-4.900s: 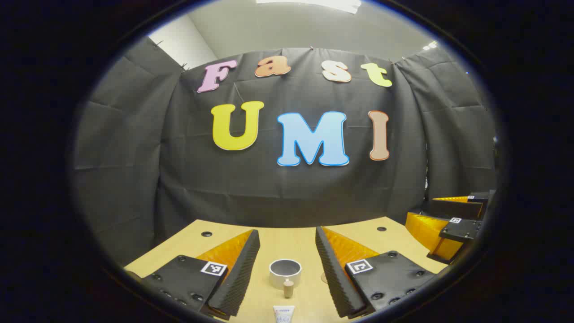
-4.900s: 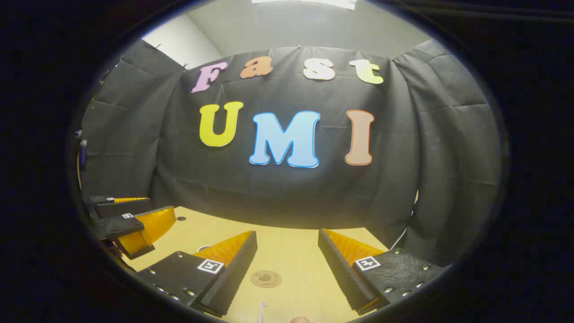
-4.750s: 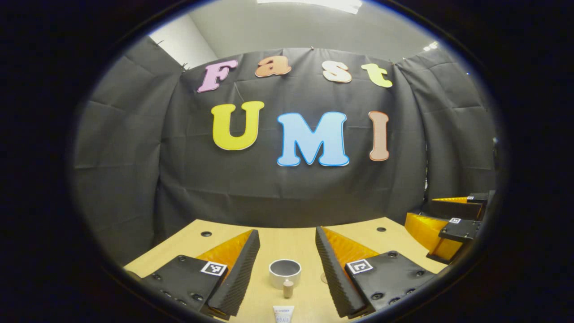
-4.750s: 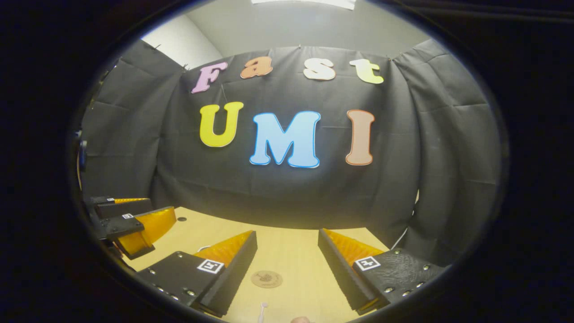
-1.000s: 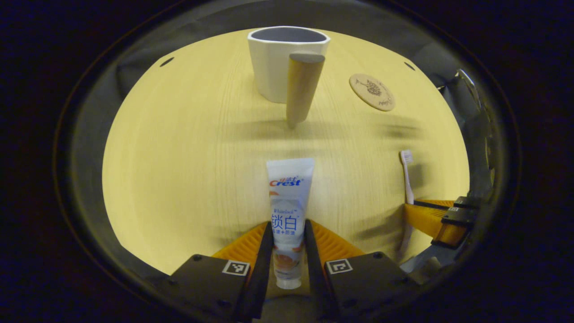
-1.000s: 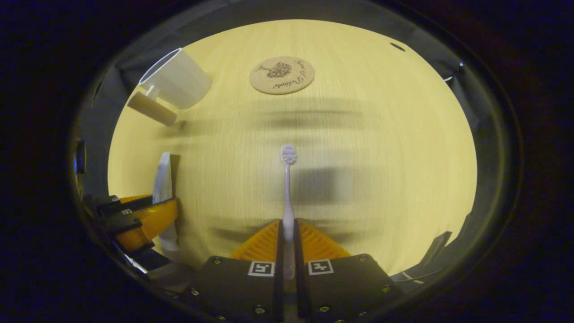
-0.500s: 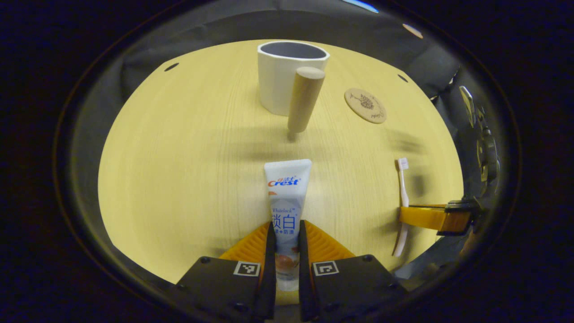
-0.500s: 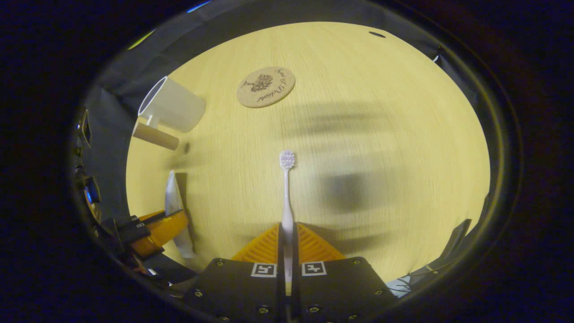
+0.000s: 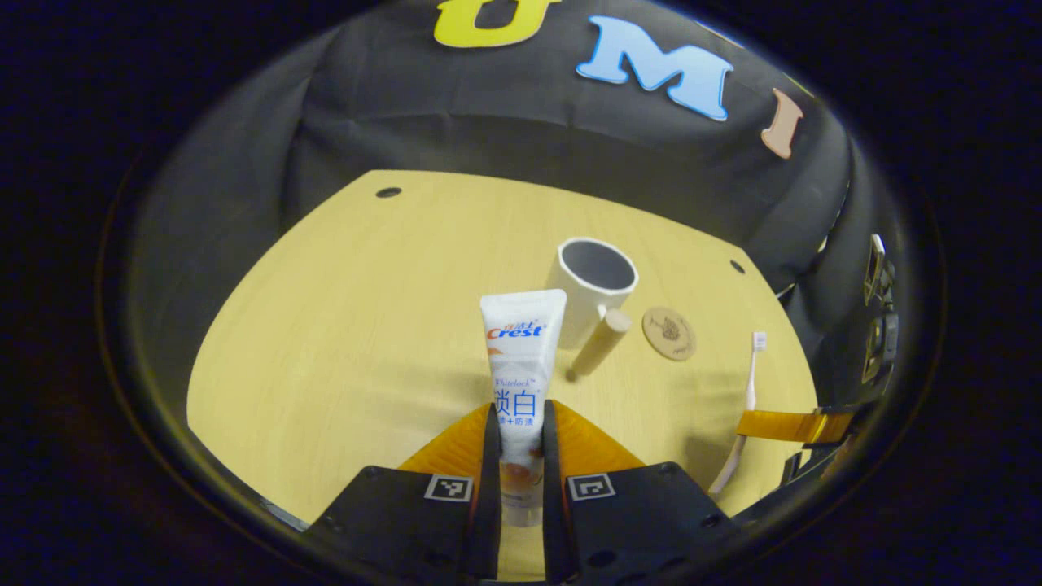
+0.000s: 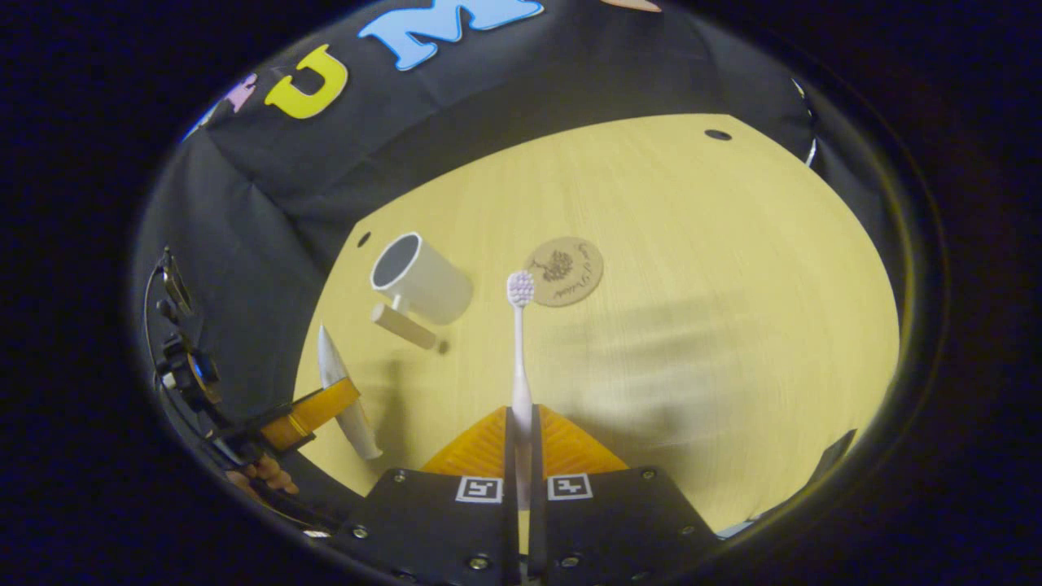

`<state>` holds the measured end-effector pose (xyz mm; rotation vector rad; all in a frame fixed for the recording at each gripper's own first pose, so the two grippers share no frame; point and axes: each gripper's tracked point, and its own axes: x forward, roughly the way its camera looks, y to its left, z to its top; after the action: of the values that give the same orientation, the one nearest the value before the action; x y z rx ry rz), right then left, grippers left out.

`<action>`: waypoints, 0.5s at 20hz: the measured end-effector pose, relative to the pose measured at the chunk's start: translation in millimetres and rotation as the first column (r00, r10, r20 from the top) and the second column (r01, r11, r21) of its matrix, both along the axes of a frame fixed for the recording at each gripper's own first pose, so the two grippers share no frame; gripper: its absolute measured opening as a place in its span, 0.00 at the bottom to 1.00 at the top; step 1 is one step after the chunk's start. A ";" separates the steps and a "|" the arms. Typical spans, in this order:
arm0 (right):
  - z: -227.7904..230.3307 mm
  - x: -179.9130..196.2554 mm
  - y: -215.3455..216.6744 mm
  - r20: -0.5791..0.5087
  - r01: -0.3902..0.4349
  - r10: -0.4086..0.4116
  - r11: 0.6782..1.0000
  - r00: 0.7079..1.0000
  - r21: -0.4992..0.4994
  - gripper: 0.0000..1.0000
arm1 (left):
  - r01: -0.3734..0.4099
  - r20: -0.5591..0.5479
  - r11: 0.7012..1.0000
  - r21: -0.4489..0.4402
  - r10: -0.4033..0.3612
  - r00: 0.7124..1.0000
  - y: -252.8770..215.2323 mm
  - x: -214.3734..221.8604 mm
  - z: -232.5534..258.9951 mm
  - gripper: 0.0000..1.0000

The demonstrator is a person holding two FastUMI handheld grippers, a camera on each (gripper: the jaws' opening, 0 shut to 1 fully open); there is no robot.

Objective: Put the toothbrush and toothpaste on the desktop into the cup, then pick up the cup and place it on the coaster on the desktop.

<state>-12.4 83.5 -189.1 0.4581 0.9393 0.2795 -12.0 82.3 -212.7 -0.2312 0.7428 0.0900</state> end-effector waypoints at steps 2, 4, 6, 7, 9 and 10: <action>19.5 8.5 1.7 0.072 0.003 -0.005 1.000 0.997 0.030 0.06 | -0.017 0.099 1.000 0.011 0.016 0.995 10.6 18.3 26.6 0.27; 32.9 14.2 3.9 0.123 0.004 -0.010 0.999 0.992 0.048 0.06 | -0.029 0.196 0.999 0.024 0.024 0.980 18.6 39.6 53.0 0.29; 49.3 23.3 3.1 0.192 0.007 -0.019 0.998 0.981 0.060 0.06 | -0.032 0.301 0.999 0.030 0.022 0.953 22.6 63.2 83.6 0.28; 53.4 25.2 4.1 0.212 0.008 -0.020 0.998 0.977 0.060 0.06 | -0.030 0.329 0.999 0.033 0.017 0.944 23.4 69.7 92.6 0.28; 69.2 29.0 5.5 0.274 0.001 -0.015 0.999 0.962 0.053 0.06 | -0.026 0.388 0.998 0.053 0.004 0.922 20.9 87.4 104.6 0.28; 75.8 31.5 5.6 0.303 -0.002 -0.011 0.999 0.953 0.042 0.06 | -0.022 0.418 0.998 0.062 -0.006 0.909 20.8 97.5 110.5 0.27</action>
<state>19.1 89.2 -113.3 0.4411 0.6321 0.3549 85.6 103.1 -102.2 -0.1822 0.3095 0.0689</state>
